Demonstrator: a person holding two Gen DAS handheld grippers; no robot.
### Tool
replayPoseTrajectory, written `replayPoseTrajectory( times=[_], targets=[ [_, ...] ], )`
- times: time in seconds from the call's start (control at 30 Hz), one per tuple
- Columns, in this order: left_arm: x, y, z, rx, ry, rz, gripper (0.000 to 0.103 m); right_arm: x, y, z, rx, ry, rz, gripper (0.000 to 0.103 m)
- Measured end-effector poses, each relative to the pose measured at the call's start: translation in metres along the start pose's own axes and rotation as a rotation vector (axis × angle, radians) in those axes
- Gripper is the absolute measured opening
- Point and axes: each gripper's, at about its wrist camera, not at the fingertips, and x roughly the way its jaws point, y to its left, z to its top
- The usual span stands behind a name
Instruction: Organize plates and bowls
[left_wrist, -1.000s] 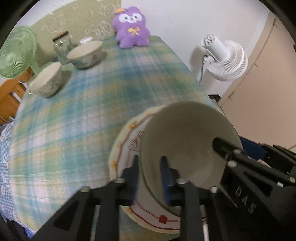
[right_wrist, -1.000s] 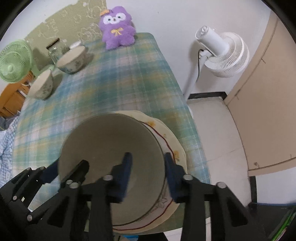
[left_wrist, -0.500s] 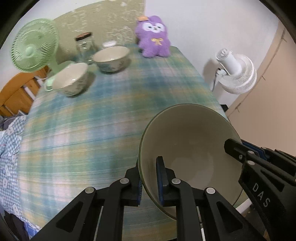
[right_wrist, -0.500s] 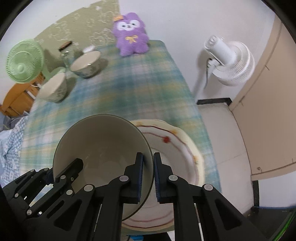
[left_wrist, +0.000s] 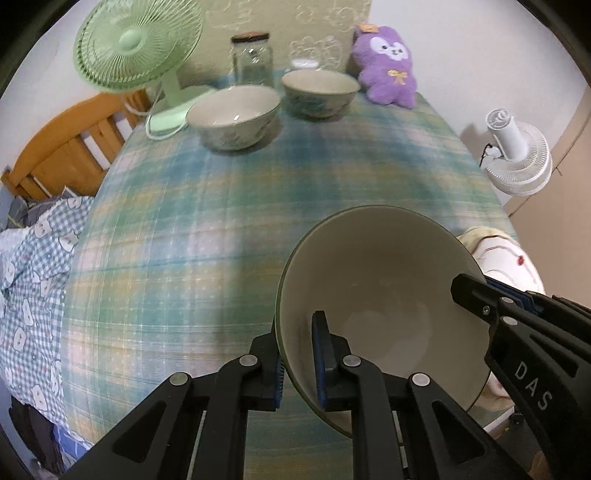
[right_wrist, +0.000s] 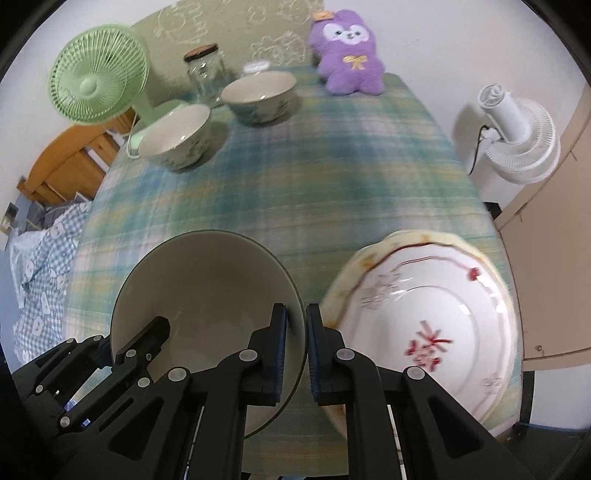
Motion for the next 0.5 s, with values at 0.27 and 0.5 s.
replayPoseTrajectory(
  times=[0.27, 0.5],
  targets=[
    [0.026, 0.02, -0.007, -0.006, 0.042, -0.014, 0.01, 0.03, 0.021, -0.004, 0.0, 0.067, -0.024, 0.013],
    [0.024, 0.025, -0.004, -0.029, 0.024, -0.018, 0.031, 0.035, 0.026, -0.004, -0.004, 0.073, -0.044, 0.013]
  ],
)
